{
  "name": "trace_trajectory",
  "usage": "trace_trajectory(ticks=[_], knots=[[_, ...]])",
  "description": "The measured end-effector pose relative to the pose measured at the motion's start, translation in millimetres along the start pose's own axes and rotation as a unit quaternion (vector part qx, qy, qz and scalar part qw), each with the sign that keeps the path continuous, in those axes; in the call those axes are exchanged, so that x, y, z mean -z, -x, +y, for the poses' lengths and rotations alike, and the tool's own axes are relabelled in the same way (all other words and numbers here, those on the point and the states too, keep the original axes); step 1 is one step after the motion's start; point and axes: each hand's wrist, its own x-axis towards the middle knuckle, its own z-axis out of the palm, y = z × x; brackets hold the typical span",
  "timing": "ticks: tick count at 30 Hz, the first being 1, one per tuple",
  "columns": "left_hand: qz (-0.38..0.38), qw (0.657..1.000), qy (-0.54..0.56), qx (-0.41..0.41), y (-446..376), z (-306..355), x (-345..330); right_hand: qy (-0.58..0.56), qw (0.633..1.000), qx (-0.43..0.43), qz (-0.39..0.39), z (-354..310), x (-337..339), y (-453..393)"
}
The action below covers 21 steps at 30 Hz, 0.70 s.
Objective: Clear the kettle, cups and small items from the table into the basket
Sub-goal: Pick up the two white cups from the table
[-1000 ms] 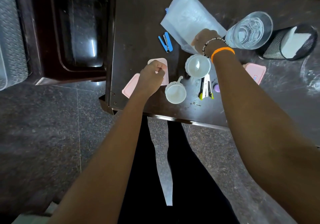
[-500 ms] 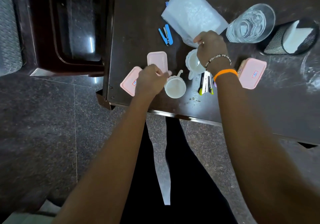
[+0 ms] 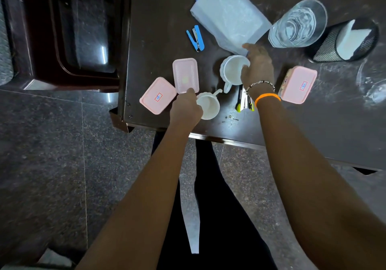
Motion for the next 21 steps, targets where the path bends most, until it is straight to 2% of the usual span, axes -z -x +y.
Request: trace_trajectory(ticks=[8, 11, 14, 17, 21], knots=[[0.015, 0.997, 0.072, -0.030, 12, 2, 6, 0.046, 0.994, -0.038, -0.088, -8, -4, -9], [0.028, 0.990, 0.140, -0.017, 20, 2, 13, 0.068, 0.990, -0.038, -0.118, -11, -5, -7], [0.047, 0.976, 0.210, 0.004, 27, -4, 24, 0.043, 0.990, -0.060, -0.120, -13, -9, 0], [0.064, 0.969, 0.237, 0.017, 32, -13, 36, 0.045, 0.988, -0.082, -0.119, -19, -10, 6], [0.073, 0.962, 0.263, 0.032, 37, -24, 49, 0.061, 0.984, -0.071, -0.151, -30, -4, 14]])
